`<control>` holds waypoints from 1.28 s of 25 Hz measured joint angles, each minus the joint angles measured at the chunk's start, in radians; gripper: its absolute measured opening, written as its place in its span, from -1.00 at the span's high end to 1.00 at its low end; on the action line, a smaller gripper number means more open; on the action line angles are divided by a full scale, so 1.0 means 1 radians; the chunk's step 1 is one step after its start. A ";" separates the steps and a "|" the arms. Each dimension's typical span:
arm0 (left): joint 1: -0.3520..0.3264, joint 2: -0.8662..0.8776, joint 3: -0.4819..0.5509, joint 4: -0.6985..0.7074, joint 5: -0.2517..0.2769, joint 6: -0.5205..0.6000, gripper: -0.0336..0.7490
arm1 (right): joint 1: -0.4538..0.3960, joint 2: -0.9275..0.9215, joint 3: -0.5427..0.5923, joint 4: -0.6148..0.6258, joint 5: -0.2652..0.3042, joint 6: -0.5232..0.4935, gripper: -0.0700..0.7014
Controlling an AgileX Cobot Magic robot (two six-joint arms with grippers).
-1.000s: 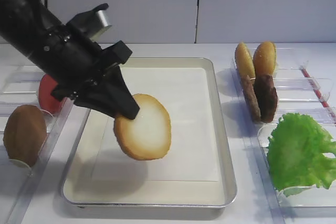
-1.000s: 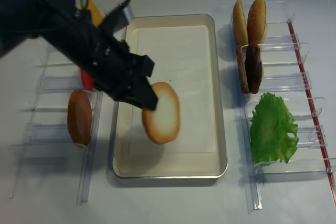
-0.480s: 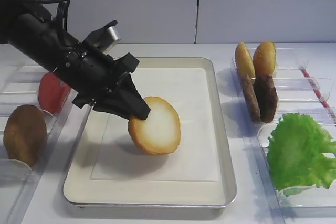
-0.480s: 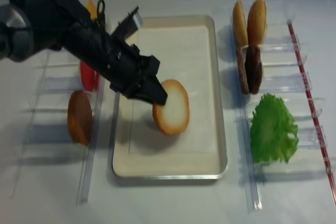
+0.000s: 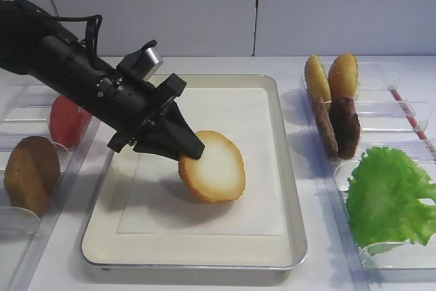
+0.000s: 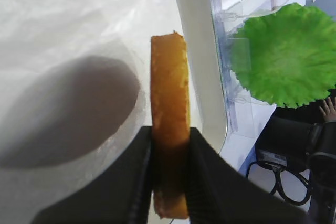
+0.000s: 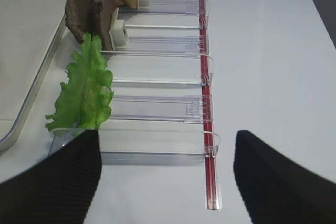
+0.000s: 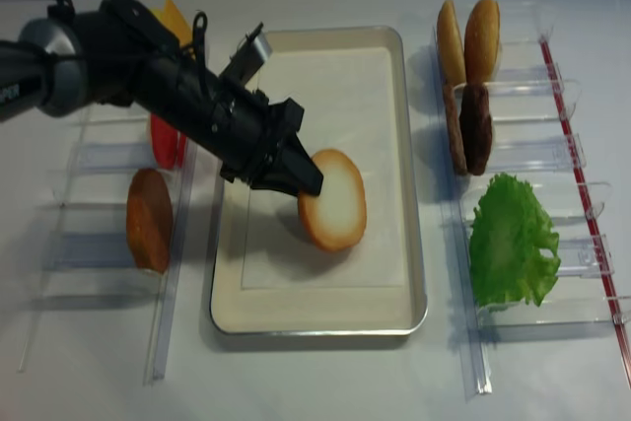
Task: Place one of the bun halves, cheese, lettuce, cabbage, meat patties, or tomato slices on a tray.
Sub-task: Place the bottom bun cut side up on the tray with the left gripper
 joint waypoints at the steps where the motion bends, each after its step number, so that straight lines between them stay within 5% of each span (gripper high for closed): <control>1: 0.000 0.000 0.000 0.002 0.002 0.001 0.64 | 0.000 0.000 0.000 0.000 0.000 0.000 -0.59; 32: 0.000 0.033 -0.002 0.051 -0.022 -0.033 0.64 | 0.000 0.000 0.000 0.000 0.000 0.000 -0.59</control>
